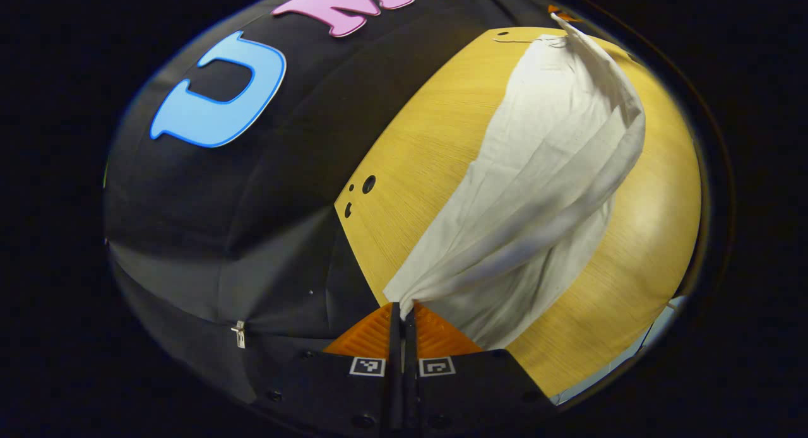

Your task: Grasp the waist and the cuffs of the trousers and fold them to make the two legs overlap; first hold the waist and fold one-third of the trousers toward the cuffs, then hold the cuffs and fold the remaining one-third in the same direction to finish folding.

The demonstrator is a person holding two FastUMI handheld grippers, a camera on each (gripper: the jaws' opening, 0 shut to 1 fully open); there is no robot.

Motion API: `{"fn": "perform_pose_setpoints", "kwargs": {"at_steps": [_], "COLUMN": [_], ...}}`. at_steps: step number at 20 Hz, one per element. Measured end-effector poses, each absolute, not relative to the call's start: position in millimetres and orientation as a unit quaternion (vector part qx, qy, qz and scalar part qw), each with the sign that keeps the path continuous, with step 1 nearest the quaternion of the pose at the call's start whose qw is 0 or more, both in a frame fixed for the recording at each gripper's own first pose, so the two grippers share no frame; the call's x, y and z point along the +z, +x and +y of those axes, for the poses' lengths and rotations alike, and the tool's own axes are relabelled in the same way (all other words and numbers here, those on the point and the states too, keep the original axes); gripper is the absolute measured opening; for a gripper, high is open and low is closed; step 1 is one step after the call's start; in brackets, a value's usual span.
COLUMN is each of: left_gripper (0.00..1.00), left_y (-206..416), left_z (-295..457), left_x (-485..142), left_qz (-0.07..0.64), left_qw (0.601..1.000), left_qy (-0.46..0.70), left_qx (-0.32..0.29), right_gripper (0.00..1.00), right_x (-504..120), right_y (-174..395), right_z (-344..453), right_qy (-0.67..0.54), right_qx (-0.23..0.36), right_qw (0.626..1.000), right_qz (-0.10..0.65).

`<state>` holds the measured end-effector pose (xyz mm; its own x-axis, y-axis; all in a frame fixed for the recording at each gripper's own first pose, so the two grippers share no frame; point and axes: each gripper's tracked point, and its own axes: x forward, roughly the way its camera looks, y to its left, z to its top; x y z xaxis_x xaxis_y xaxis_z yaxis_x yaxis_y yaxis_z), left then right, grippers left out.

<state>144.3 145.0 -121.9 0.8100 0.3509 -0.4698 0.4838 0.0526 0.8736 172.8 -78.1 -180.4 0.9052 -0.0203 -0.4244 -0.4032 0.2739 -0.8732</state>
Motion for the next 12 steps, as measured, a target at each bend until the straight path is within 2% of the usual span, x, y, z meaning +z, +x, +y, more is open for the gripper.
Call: {"fn": "perform_pose_setpoints", "kwargs": {"at_steps": [3,6,11,12], "left_gripper": [0.05,0.06,0.06,0.03], "left_y": [156.2,164.0,171.1,171.9], "left_z": [155.8,161.4,177.2,180.5], "left_x": [-126.2,-138.3,-156.5,-161.5], "left_qz": [0.326,0.346,0.392,0.404], "left_qw": [0.685,0.684,0.671,0.666], "left_qy": [0.651,0.642,0.629,0.627], "left_qx": [-0.026,-0.025,-0.011,-0.008], "right_gripper": [0.07,0.07,0.07,0.07], "right_x": [-177.0,-181.7,-206.4,-212.4], "right_y": [198.6,218.0,248.0,252.1], "right_z": [-81.0,-79.4,-73.4,-72.5], "right_qy": [-0.556,-0.525,-0.523,-0.526], "right_qx": [0.087,0.070,0.069,0.071], "right_qw": [0.805,0.825,0.823,0.820], "right_qz": [0.187,0.196,0.211,0.215]}}
